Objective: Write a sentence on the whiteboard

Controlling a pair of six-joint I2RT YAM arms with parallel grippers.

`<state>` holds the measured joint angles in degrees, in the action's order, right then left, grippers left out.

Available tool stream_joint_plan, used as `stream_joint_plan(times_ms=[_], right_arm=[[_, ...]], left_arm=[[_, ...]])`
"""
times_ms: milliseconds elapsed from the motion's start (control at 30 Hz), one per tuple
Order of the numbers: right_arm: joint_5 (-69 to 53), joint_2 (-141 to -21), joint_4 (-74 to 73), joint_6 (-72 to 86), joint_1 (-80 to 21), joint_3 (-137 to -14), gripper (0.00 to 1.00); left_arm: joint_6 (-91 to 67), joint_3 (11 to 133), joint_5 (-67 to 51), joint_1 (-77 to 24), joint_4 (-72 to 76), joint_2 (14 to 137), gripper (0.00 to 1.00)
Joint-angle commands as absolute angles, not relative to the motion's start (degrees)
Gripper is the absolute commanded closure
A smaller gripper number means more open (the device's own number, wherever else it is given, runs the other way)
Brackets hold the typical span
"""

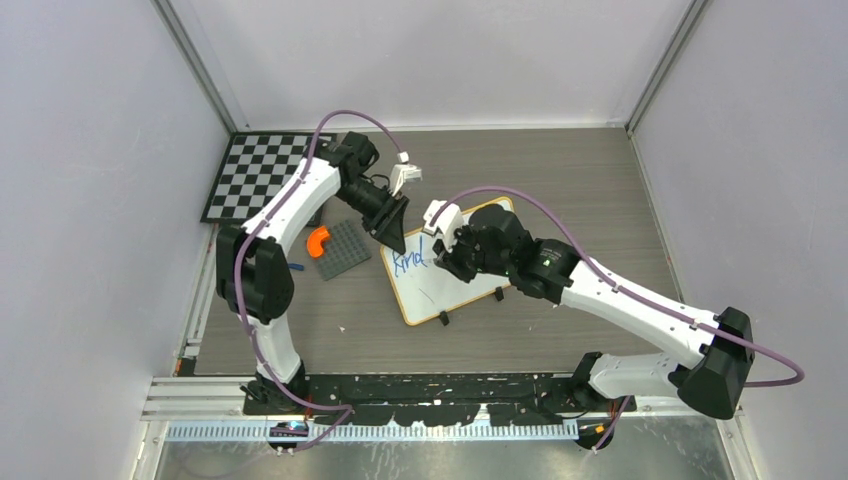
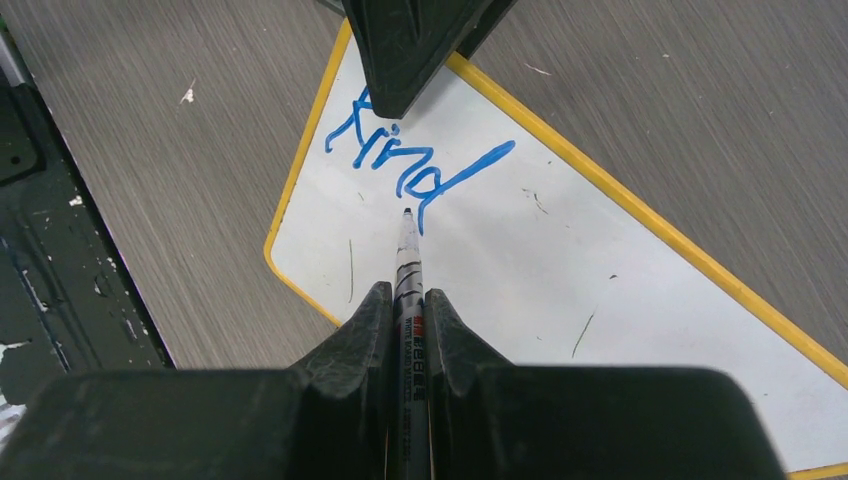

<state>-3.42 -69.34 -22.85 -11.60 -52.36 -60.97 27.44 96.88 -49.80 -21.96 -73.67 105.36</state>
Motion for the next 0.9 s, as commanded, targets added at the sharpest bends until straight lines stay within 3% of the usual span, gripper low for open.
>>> stream_joint_plan(times_ms=[0, 100, 367, 867], right_arm=[[-5.7, -67.9, -18.4, -9.4, -51.0, -60.3, 1.0], [-7.1, -68.1, -17.9, -8.2, -49.6, -59.9, 1.0], [-9.8, -67.6, -15.6, -6.0, -47.6, -58.3, 1.0], [-5.5, -69.7, -14.5, -8.2, -47.6, -58.5, 1.0]], left_arm=[[26.9, 97.1, -53.4, -21.9, -70.8, 106.0, 0.68], [27.1, 98.2, -53.5, -21.9, -71.5, 106.9, 0.83], [28.0, 100.9, -53.4, -21.9, -73.4, 108.8, 0.99], [29.0, 102.1, -52.7, -22.6, -74.8, 109.4, 1.0]])
